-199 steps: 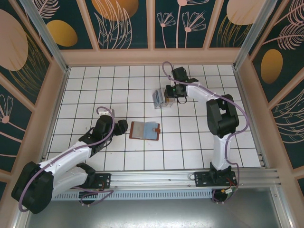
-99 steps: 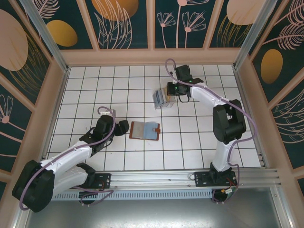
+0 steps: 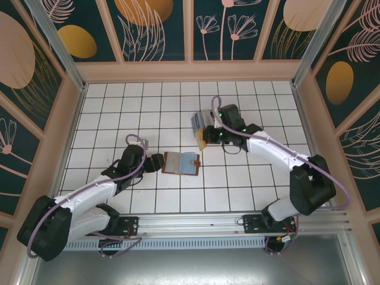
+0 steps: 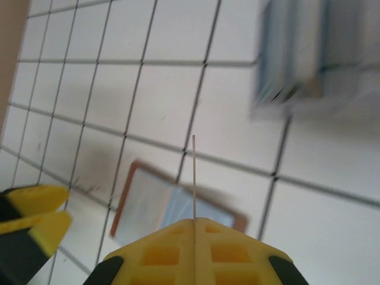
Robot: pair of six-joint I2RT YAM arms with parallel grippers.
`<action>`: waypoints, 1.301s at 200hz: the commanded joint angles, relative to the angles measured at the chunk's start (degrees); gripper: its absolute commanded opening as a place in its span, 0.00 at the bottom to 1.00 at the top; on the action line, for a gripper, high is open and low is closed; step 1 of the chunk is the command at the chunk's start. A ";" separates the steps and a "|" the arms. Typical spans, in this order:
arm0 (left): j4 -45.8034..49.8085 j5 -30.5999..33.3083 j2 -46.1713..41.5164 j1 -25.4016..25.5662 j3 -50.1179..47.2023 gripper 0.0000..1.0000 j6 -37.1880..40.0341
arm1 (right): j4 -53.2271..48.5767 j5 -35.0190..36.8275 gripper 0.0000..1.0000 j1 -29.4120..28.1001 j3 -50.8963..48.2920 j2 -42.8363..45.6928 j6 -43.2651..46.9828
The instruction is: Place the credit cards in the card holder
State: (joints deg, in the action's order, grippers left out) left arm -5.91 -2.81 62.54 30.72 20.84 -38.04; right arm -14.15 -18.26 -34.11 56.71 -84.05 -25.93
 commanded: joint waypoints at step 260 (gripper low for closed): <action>-0.20 -5.22 14.13 0.21 4.71 0.55 0.61 | 47.51 -12.56 0.00 -6.73 -25.90 -10.06 -26.16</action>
State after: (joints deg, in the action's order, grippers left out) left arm -7.01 -8.88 75.88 30.72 24.12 -38.15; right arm 29.89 -29.54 -41.87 31.75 -93.47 -53.71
